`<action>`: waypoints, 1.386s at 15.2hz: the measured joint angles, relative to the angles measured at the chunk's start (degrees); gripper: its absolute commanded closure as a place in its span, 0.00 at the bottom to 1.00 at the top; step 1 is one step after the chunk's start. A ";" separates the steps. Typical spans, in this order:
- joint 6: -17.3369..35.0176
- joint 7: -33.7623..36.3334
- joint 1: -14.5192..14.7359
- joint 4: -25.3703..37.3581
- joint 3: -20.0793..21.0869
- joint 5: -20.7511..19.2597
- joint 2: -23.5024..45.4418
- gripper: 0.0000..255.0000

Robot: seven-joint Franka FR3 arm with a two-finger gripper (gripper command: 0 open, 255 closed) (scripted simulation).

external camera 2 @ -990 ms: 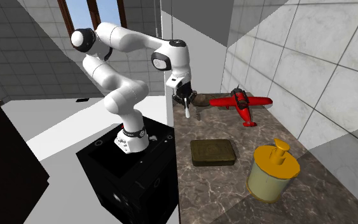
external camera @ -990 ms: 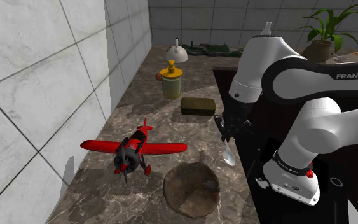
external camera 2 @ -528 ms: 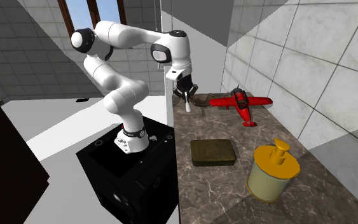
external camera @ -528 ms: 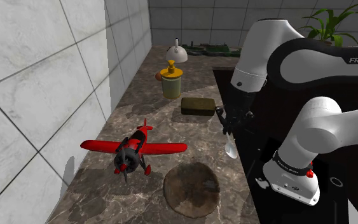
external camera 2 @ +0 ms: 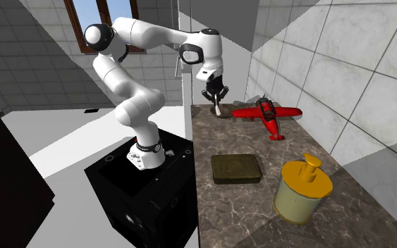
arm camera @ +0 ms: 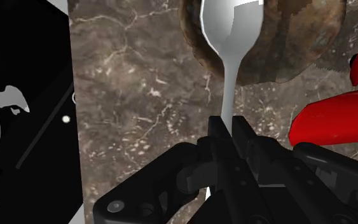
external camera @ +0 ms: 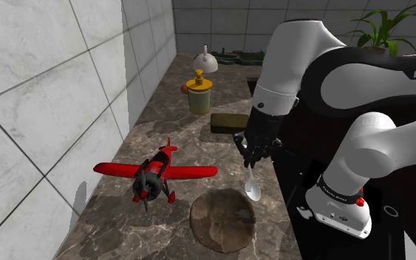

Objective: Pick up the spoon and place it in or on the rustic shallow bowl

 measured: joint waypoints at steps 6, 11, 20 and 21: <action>4.06 7.32 -2.51 9.02 10.10 2.47 8.31 1.00; 7.97 9.76 -4.72 11.69 15.82 3.42 12.66 1.00; 15.20 8.32 -5.37 7.64 20.66 6.40 15.46 1.00; 16.09 8.16 -5.49 7.21 21.28 6.76 15.86 1.00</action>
